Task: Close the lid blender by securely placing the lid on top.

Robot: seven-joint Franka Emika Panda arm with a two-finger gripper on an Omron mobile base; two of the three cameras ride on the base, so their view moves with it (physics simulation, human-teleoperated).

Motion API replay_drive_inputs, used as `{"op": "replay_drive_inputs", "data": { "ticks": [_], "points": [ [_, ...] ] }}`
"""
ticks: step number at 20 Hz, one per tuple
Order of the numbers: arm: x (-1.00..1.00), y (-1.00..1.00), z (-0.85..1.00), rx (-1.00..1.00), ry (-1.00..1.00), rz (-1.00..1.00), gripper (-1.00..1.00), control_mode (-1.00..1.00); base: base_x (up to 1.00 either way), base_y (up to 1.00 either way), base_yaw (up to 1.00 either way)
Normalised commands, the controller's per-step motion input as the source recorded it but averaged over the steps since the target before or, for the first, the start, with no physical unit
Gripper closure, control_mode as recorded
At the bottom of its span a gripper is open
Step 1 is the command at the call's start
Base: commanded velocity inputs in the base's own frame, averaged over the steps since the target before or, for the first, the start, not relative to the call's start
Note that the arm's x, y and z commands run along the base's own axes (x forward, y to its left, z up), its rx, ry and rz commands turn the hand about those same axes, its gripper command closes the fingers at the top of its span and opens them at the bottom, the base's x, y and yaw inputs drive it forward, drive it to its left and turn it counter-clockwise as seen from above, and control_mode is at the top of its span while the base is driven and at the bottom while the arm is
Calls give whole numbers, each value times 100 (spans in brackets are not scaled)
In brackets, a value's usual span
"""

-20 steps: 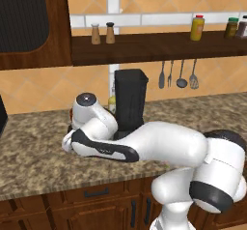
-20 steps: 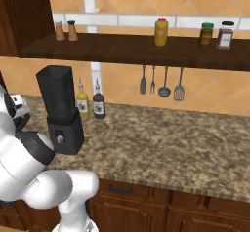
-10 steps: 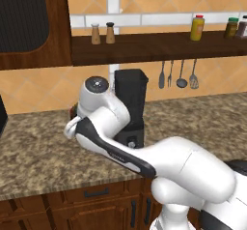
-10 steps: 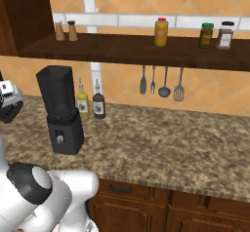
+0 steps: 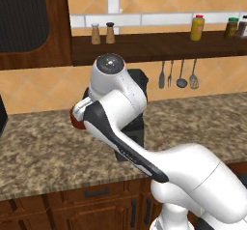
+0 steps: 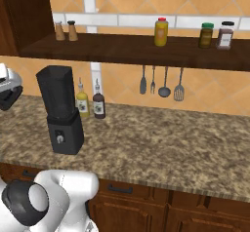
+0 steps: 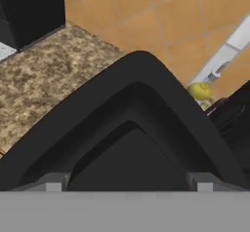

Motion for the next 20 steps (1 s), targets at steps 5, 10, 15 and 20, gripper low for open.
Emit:
{"op": "replay_drive_inputs", "data": {
  "ticks": [5,10,15,20],
  "points": [
    [-20,-63,62,0,-6,-9,100,-100,0,0,0],
    [-4,-54,61,0,-7,-4,100,-100,0,0,0],
    [5,-36,18,0,-3,0,100,-100,0,0,0],
    [46,-28,0,0,2,1,100,-100,0,0,0]
  ]
}}
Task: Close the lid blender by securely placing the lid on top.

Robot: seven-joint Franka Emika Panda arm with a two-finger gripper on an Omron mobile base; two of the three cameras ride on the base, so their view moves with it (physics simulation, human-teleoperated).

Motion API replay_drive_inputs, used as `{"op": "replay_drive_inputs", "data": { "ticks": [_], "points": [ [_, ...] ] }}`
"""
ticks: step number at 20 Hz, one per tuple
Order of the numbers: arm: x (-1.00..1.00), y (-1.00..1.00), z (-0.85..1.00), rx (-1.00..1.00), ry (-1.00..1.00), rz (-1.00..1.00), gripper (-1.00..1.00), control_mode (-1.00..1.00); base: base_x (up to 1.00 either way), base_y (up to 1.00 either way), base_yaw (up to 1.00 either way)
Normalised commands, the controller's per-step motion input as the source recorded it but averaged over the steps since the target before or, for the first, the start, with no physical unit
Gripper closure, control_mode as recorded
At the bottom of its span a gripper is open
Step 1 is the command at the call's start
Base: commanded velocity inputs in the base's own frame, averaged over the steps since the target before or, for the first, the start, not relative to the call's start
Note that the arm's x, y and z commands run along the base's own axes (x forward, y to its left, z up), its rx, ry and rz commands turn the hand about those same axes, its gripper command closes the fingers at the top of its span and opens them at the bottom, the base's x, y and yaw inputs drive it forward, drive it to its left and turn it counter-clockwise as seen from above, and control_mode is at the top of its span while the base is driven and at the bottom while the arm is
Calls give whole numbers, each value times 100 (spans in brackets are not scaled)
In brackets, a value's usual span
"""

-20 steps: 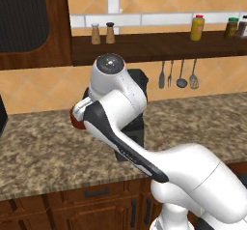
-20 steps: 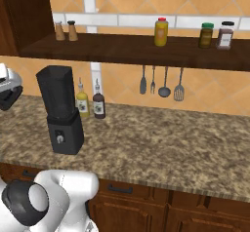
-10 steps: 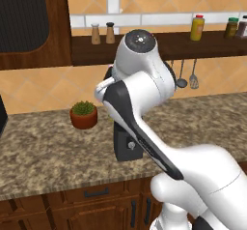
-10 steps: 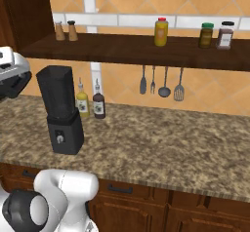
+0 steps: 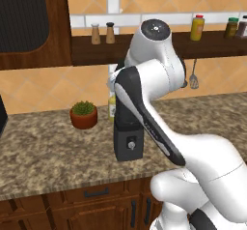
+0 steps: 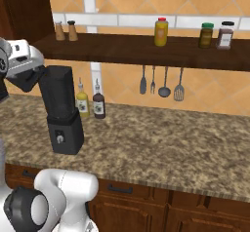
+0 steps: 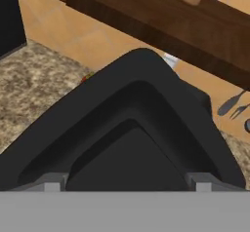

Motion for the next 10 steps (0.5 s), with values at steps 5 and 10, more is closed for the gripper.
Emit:
{"op": "replay_drive_inputs", "data": {
  "ticks": [5,10],
  "points": [
    [70,-16,4,0,6,3,100,-100,0,0,0],
    [82,-1,5,-6,24,2,100,-100,0,0,0]
  ]
}}
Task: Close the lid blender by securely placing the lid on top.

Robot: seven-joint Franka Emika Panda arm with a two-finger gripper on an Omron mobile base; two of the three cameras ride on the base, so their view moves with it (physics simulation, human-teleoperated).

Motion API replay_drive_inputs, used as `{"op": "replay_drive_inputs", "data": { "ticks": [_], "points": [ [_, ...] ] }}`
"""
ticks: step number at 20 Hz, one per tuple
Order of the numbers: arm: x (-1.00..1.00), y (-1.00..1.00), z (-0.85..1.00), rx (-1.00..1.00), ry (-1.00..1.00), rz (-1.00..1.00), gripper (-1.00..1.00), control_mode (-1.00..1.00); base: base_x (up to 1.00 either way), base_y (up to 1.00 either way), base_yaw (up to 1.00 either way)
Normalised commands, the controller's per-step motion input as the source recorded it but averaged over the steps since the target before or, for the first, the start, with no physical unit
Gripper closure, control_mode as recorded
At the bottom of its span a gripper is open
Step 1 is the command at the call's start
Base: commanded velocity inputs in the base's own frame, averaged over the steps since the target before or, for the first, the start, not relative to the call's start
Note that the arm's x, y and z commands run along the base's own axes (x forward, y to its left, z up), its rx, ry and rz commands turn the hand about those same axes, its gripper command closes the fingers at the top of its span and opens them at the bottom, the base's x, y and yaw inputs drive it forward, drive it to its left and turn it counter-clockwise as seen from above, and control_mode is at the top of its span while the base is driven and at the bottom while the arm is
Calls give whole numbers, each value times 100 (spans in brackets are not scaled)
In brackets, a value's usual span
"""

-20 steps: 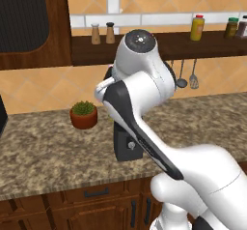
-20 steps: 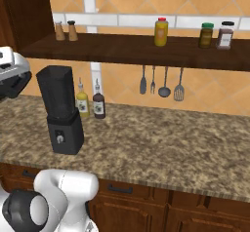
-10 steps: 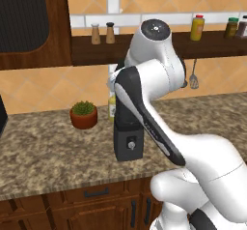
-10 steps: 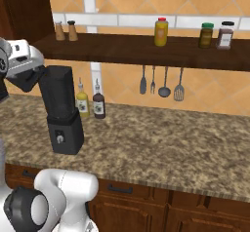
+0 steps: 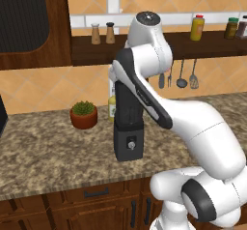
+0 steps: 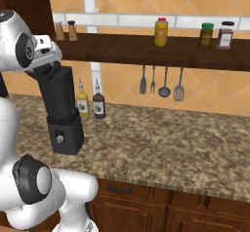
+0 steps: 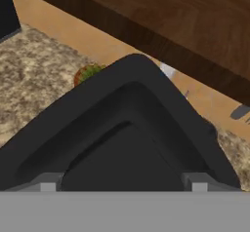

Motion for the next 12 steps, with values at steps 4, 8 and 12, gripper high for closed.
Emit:
{"op": "replay_drive_inputs", "data": {
  "ticks": [4,8,12],
  "points": [
    [74,-3,0,-14,26,0,100,-100,0,0,0],
    [55,-4,0,-19,14,3,100,-100,0,0,0],
    [14,-1,-11,-15,6,7,100,-100,0,0,0]
  ]
}}
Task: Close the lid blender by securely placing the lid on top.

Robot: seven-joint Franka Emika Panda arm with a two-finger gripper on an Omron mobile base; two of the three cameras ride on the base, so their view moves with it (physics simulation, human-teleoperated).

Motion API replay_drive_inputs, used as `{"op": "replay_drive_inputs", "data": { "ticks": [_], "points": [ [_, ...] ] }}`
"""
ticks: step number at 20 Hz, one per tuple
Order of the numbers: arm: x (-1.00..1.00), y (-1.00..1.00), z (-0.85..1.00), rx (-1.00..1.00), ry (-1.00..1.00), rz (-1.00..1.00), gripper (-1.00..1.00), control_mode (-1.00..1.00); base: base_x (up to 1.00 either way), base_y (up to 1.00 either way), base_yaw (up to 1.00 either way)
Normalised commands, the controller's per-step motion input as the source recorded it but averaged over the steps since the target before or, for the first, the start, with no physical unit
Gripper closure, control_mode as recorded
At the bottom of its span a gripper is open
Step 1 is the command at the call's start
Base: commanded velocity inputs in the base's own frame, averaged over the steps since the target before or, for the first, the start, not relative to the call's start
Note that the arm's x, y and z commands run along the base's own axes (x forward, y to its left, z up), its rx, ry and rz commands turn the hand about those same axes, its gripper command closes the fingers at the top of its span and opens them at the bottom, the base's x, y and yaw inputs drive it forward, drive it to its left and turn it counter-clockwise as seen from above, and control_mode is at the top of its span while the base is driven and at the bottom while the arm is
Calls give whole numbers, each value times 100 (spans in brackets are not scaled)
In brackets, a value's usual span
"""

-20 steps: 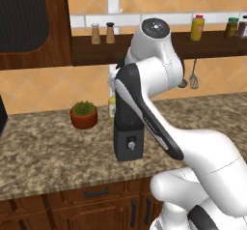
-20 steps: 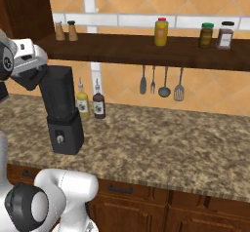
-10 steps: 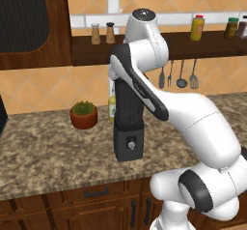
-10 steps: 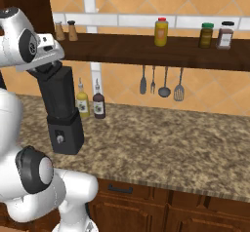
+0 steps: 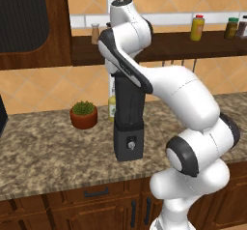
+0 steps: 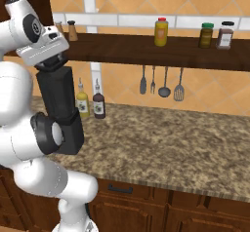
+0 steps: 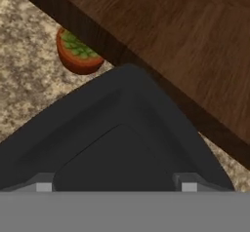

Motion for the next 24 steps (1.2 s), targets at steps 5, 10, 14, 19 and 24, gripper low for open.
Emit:
{"op": "replay_drive_inputs", "data": {
  "ticks": [5,10,14,19,24],
  "points": [
    [10,0,-22,-3,9,12,100,-100,0,0,0],
    [0,-10,-21,0,10,11,100,-100,0,0,0],
    [-9,-15,-16,0,7,9,100,-100,0,0,0],
    [-35,-16,-5,0,1,6,100,-100,0,0,0],
    [-37,-13,-3,0,1,5,100,-100,0,0,0]
  ]
}}
